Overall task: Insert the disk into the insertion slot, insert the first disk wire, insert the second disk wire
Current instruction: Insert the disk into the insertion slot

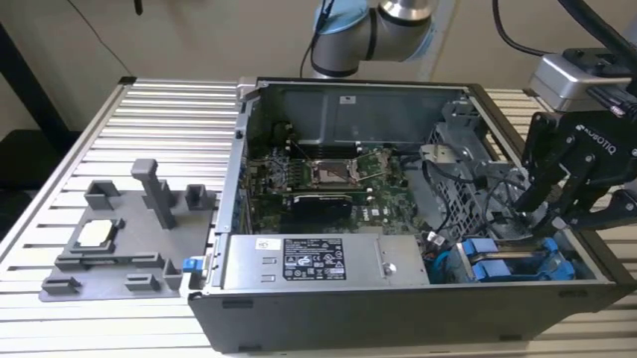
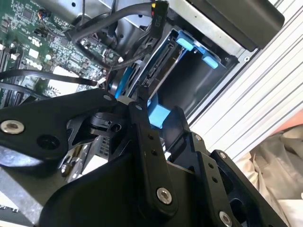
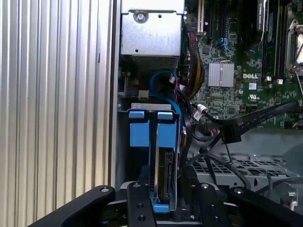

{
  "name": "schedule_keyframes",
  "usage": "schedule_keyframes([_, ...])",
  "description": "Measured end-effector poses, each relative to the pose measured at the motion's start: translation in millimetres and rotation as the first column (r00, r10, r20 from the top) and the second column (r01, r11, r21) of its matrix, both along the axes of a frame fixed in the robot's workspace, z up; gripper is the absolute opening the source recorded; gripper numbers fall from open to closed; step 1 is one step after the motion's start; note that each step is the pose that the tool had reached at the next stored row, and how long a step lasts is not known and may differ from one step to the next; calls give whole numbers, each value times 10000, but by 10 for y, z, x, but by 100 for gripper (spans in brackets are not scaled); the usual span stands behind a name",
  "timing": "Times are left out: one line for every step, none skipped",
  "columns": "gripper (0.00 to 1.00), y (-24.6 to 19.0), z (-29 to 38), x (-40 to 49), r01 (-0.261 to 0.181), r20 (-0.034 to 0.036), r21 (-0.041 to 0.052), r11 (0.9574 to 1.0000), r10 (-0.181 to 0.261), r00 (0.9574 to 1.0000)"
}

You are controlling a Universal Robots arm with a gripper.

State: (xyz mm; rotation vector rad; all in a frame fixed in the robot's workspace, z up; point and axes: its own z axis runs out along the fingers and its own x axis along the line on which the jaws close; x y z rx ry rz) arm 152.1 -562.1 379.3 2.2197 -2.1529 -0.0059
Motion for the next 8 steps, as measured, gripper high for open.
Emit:
schedule_keyframes([41, 1, -1, 17, -25, 0, 1, 10000, 25, 10000])
schedule_keyframes([41, 3, -1, 33, -47, 0, 1, 10000, 47, 10000])
schedule_keyframes([41, 5, -1, 50, -72, 0, 0, 10000, 72, 10000])
schedule_keyframes([41, 7, -1, 66, -97, 0, 1, 10000, 97, 10000])
schedule_keyframes([41, 8, -2, 83, -122, 0, 1, 9999, 122, 9999])
schedule_keyframes([41, 10, -2, 100, -148, 0, 1, 9999, 148, 9999])
schedule_keyframes([41, 11, -3, 117, -174, 0, 1, 9998, 174, 9998])
schedule_keyframes([41, 13, -3, 135, -200, 0, 1, 9998, 200, 9998])
